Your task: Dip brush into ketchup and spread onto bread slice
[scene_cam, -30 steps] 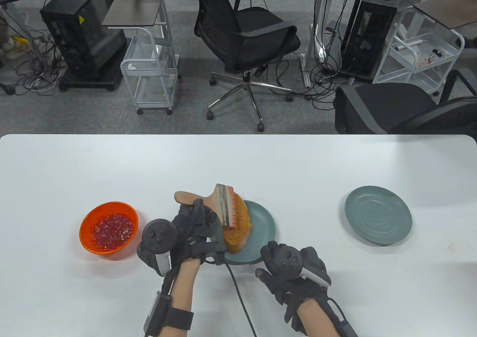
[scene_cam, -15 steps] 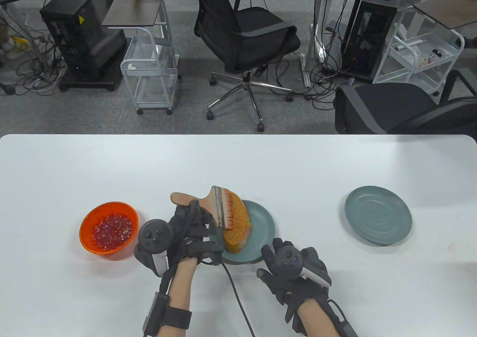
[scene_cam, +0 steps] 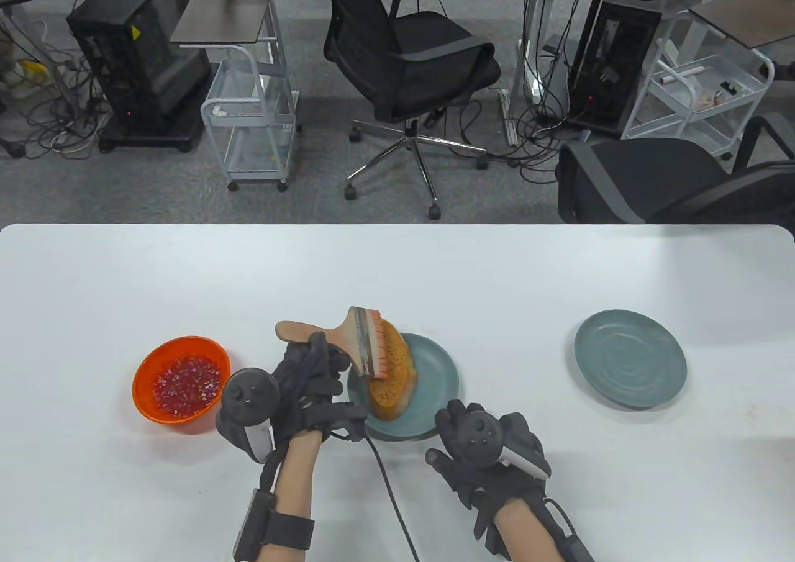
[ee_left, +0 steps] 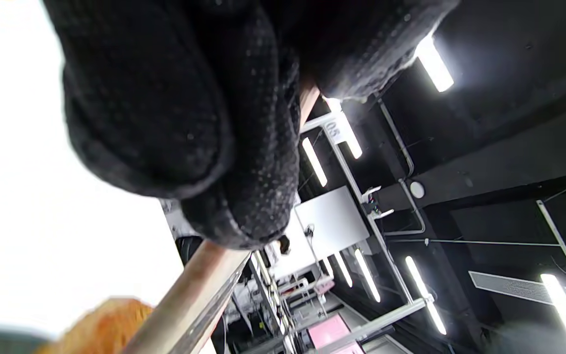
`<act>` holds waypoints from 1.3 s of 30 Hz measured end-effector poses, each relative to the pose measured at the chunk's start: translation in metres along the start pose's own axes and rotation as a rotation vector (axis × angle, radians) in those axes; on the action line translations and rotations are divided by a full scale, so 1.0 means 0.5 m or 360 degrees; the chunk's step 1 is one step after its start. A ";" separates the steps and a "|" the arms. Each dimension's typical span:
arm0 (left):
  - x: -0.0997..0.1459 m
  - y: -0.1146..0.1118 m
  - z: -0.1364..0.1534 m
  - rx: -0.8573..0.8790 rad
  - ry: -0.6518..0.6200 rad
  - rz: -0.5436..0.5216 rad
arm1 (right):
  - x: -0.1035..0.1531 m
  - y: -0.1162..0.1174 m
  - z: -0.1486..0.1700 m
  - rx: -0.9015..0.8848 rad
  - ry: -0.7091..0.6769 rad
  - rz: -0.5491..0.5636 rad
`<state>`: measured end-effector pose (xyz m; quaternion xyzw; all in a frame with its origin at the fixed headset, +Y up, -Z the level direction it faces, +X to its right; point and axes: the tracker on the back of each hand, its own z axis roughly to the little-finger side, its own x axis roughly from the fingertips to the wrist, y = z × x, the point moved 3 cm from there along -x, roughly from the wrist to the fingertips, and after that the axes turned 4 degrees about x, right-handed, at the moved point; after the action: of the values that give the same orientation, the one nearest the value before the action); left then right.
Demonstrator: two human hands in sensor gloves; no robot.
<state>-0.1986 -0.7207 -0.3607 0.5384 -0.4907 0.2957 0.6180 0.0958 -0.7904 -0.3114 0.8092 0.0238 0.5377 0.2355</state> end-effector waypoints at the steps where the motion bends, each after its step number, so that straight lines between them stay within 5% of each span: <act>1: 0.001 -0.009 0.006 0.0010 0.0038 0.0043 | 0.000 0.000 0.000 0.0002 -0.0001 -0.0001; 6: -0.002 -0.008 0.026 -0.0020 0.0064 0.0016 | 0.001 0.000 0.003 -0.0012 -0.0013 -0.0006; 9: 0.001 0.029 0.000 -0.0195 -0.0087 -0.0201 | 0.001 -0.002 0.004 -0.0038 -0.0011 -0.0007; 15: 0.006 -0.010 0.005 0.0095 0.0103 0.0013 | -0.001 0.001 -0.002 -0.0037 -0.0005 -0.0018; 19: 0.004 -0.019 0.016 -0.0061 0.0129 -0.0020 | 0.001 0.000 0.002 -0.0045 -0.0016 -0.0020; 25: 0.008 0.021 -0.055 -0.0459 -0.0268 -0.0225 | -0.001 0.003 -0.002 -0.0057 -0.0011 -0.0044; 28: 0.009 0.007 -0.044 -0.0258 -0.0177 -0.0167 | -0.002 0.002 -0.004 -0.0055 -0.0001 -0.0047; 32: 0.002 -0.025 0.025 0.0060 0.0188 0.0012 | -0.001 0.003 -0.001 -0.0045 -0.0010 -0.0045; 34: 0.000 -0.018 0.044 0.0180 0.0267 -0.0029 | -0.001 0.002 0.000 -0.0077 -0.0016 -0.0045; 39: -0.007 0.039 0.014 -0.0178 0.0084 -0.0224 | -0.001 0.002 -0.002 -0.0071 -0.0010 -0.0047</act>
<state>-0.2190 -0.7219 -0.3571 0.5282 -0.4509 0.2377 0.6791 0.0944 -0.7909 -0.3110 0.8051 0.0231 0.5319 0.2615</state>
